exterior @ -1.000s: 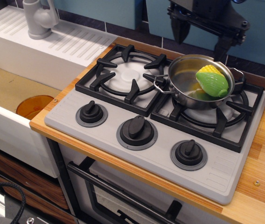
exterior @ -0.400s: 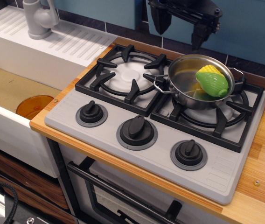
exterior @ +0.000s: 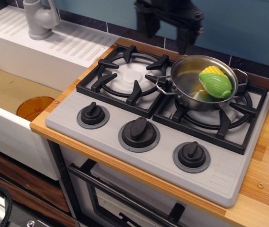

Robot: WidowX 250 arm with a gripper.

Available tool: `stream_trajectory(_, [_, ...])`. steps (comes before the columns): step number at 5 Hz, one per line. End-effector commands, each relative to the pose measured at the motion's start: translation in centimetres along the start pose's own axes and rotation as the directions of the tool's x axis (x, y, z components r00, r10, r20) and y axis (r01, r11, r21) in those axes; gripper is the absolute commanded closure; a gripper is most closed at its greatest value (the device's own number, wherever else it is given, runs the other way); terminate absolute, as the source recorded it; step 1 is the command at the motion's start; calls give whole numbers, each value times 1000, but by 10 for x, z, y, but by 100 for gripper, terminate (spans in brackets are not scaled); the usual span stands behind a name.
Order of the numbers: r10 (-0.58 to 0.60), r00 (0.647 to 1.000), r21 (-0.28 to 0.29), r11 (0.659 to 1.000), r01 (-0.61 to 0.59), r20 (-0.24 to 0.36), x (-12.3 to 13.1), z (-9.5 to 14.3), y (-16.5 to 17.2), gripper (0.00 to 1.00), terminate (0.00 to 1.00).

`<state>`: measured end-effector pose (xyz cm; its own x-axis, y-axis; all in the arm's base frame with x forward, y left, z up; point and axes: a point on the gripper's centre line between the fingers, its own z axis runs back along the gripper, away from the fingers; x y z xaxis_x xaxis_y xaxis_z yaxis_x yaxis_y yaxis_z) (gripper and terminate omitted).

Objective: Put pot or pan on stove and put corncob in pot or pan

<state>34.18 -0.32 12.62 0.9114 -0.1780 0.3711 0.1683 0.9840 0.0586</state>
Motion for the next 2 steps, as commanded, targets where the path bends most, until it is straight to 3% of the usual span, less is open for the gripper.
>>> stream_trajectory(1, [-3, 999, 12, 1000, 2, 48, 8, 12, 5, 0, 0])
stream_trajectory(2, [-3, 999, 14, 1000, 2, 46, 9, 11, 4, 0, 100])
